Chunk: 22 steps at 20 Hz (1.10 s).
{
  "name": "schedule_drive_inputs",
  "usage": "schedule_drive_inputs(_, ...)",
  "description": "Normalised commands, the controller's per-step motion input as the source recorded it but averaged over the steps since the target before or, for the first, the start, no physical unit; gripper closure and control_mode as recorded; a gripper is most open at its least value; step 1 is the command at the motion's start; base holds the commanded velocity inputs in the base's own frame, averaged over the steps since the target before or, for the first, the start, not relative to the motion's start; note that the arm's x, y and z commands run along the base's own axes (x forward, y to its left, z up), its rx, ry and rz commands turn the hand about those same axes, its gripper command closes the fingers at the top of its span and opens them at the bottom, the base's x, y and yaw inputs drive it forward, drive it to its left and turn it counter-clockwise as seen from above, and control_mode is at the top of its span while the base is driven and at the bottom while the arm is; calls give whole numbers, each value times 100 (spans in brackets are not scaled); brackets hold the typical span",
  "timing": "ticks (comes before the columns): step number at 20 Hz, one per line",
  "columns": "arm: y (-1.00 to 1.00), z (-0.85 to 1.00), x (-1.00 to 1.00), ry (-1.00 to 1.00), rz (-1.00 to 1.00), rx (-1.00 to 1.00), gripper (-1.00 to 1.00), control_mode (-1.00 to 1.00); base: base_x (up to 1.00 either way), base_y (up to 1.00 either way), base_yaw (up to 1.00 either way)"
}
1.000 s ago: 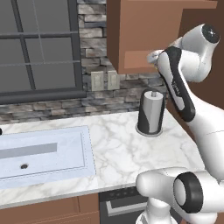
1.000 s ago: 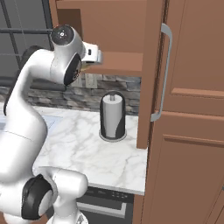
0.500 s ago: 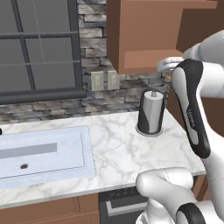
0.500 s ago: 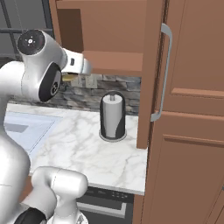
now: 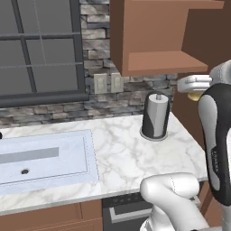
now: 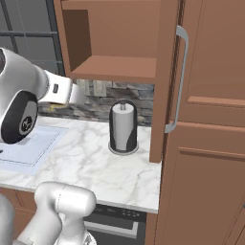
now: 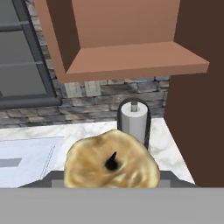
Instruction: Get the candle and the beer from the cabinet and move them to the dining counter.
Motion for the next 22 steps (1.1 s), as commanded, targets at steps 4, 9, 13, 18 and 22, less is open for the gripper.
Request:
schedule_drive_inputs(4, -1, 0, -79, 6, -10, 0, 100, -100, 0, 0, 0)
schedule_drive_inputs(9, -1, 0, -34, 4, -1, 0, 100, -100, 0, 0, 0)
schedule_drive_inputs(13, 0, 0, 0, 8, 1, 0, 100, -100, 0, 0, 0)
schedule_drive_inputs(18, 1, 0, -9, 12, 0, 0, 100, -100, 0, 0, 0)
schedule_drive_inputs(22, 3, 0, -14, 13, 0, 0, 100, -100, 0, 0, 0)
